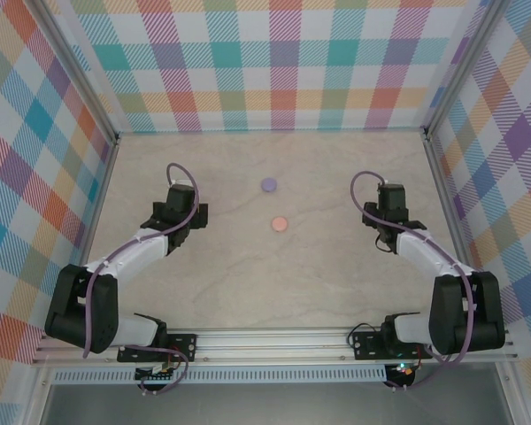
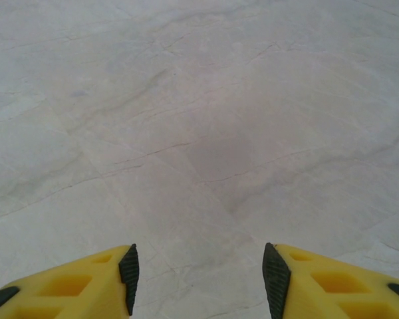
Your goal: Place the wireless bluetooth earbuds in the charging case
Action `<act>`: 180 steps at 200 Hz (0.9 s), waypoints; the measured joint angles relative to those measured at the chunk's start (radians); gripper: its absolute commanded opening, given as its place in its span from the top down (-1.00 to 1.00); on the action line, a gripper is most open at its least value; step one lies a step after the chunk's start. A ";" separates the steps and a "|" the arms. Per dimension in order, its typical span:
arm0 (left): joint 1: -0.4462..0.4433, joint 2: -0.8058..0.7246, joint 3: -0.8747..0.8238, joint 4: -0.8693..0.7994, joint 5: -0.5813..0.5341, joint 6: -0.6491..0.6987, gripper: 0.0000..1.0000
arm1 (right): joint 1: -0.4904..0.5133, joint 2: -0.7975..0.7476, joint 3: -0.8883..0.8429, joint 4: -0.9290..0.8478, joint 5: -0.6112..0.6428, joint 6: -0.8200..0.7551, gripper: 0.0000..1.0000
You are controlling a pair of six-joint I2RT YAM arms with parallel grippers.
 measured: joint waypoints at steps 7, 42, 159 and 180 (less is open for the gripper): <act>0.011 0.000 -0.018 0.042 0.018 0.010 -1.00 | -0.007 0.000 -0.020 0.036 -0.023 -0.012 -0.15; 0.109 0.000 -0.154 0.255 0.150 0.035 -1.00 | -0.036 0.000 -0.118 0.212 -0.126 -0.058 -0.18; 0.241 0.176 -0.370 0.833 0.429 0.038 -1.00 | -0.141 0.142 -0.268 0.764 -0.374 -0.096 -0.21; 0.241 0.204 -0.375 0.867 0.436 0.038 -1.00 | -0.141 0.189 -0.273 0.816 -0.392 -0.097 -0.30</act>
